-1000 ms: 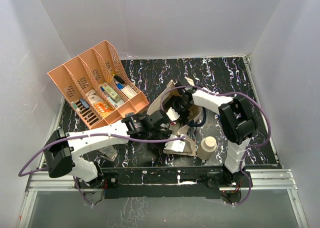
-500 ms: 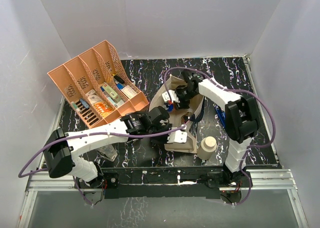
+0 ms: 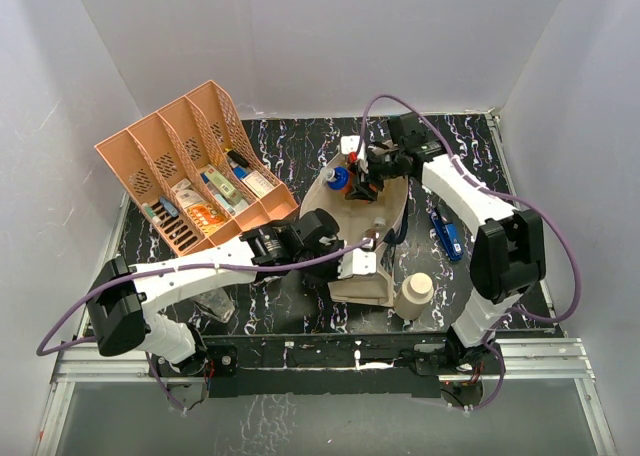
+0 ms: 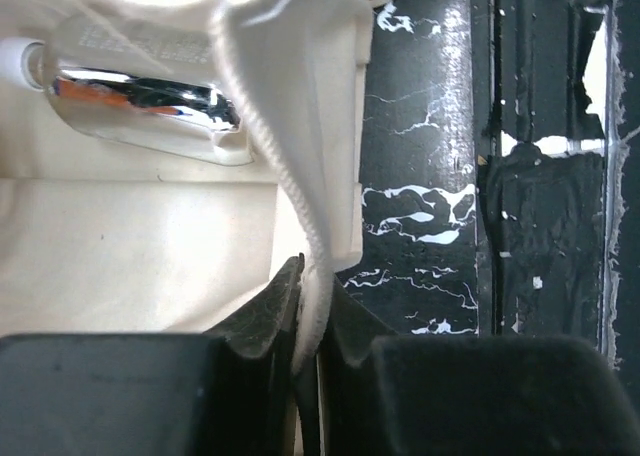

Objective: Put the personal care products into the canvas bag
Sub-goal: Adjust the care product in the canvas bag.

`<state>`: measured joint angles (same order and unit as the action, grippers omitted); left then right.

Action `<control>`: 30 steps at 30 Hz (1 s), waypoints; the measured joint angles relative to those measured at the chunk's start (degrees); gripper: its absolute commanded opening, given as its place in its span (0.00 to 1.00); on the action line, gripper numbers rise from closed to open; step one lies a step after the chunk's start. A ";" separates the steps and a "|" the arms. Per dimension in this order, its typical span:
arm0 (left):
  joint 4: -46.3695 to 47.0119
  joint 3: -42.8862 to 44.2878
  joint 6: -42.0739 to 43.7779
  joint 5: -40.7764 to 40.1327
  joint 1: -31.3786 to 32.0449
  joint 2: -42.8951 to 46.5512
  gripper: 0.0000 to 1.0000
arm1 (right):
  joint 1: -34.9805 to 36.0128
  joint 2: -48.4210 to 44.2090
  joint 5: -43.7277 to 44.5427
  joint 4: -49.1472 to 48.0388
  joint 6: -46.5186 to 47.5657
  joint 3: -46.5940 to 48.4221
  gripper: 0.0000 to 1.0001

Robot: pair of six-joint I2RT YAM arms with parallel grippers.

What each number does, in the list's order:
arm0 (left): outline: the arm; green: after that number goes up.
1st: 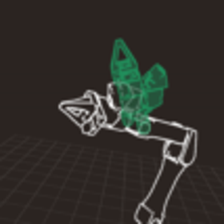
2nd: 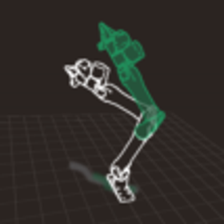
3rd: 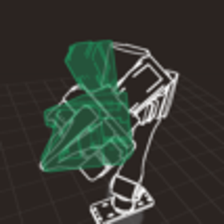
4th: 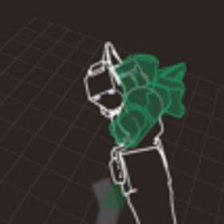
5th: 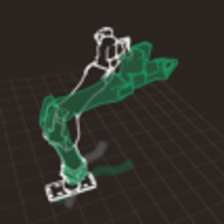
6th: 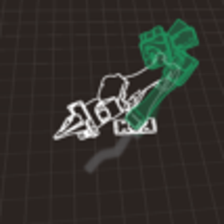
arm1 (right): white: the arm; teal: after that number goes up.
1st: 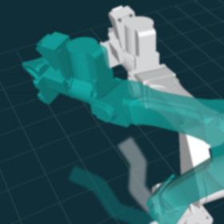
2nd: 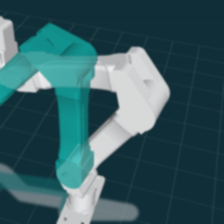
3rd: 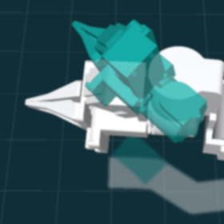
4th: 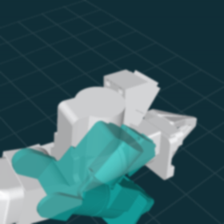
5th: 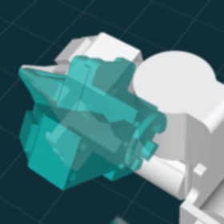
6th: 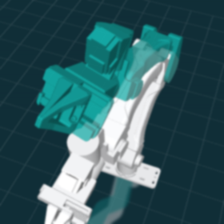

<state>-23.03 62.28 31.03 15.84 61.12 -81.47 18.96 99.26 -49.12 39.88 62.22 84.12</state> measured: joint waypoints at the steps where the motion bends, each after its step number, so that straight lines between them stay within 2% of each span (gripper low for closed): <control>1: 0.07 0.28 -0.33 -0.42 -0.04 -0.04 0.23 | -0.31 -0.66 -0.59 -1.90 -2.80 -0.59 0.08; 9: 1.44 10.60 -4.00 -4.50 -1.20 -2.82 0.75 | -3.39 -10.62 -0.26 -15.56 -21.99 -10.64 0.08; 11: 2.08 13.53 -5.38 -4.96 -1.49 -3.23 0.84 | -3.45 -13.14 0.37 -17.49 -25.35 -12.66 0.08; 14: 2.29 16.92 -7.72 -5.11 -2.19 -3.30 0.88 | -3.56 -15.21 1.14 -18.93 -29.22 -13.25 0.08; 18: 2.51 19.76 -12.57 -4.87 -3.98 -3.04 0.90 | -4.09 -16.85 2.34 -21.40 -34.38 -13.60 0.08; 25: 2.01 21.00 -22.56 -6.80 -13.97 0.68 0.95 | -5.49 -18.80 5.25 -24.24 -42.51 -16.22 0.08; 30: 2.19 26.69 -27.41 -7.96 -15.72 1.75 0.92 | -5.53 -20.59 6.14 -24.26 -45.03 -18.05 0.08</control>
<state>-20.84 88.97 3.62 7.88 45.41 -79.72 13.43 78.67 -42.98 15.62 17.19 66.06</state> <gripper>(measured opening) 0.946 0.561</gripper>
